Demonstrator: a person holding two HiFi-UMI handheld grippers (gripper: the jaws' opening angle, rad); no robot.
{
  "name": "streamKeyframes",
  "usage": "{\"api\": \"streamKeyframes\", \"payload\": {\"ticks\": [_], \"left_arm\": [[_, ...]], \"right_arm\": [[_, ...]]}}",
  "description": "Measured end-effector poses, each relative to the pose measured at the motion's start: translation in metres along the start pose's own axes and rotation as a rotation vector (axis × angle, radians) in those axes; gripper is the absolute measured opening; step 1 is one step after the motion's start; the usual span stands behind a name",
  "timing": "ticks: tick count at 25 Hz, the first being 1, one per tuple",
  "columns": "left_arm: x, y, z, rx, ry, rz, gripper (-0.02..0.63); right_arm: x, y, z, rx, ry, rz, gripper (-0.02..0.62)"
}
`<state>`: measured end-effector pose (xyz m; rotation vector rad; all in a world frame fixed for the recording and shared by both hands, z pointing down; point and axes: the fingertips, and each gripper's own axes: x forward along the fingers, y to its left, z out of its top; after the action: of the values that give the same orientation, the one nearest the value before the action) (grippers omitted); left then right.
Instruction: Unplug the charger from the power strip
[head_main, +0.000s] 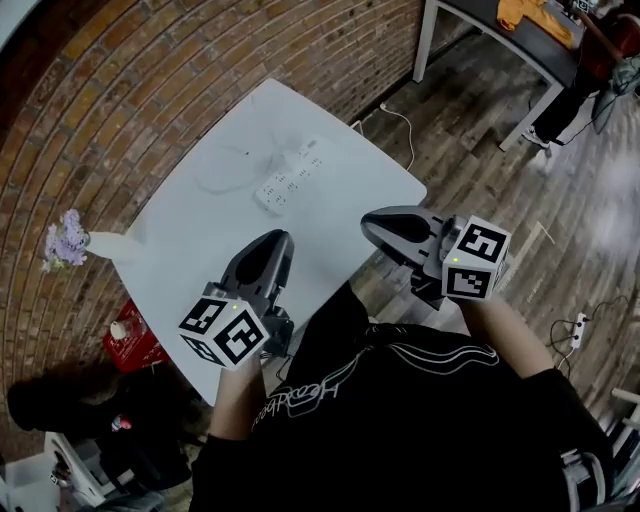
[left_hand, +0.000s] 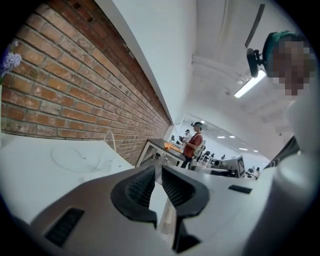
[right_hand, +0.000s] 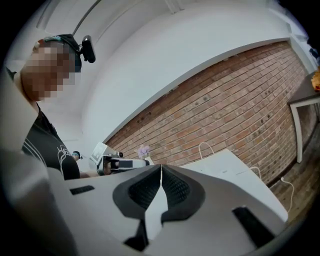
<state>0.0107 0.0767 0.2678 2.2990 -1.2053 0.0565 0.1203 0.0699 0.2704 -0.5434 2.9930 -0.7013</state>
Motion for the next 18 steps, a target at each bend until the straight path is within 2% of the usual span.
{"api": "streamKeyframes", "payload": {"ticks": [3,6,12,18], "left_arm": [[0.008,0.038,-0.002,-0.017,0.027,0.047,0.08],[0.019,0.077,-0.008,-0.047,0.061,0.087,0.105],[0.056,0.14,-0.032,-0.058,0.172,0.101,0.214],[0.084,0.194,-0.054,-0.156,0.225,0.135,0.245]], "right_arm": [[0.012,-0.013,0.0,-0.003,0.012,-0.018,-0.002],[0.025,-0.028,-0.001,0.026,0.023,-0.034,-0.002],[0.053,-0.064,-0.008,0.078,0.07,-0.064,-0.002],[0.084,-0.092,-0.029,0.104,0.129,-0.069,-0.002]]}}
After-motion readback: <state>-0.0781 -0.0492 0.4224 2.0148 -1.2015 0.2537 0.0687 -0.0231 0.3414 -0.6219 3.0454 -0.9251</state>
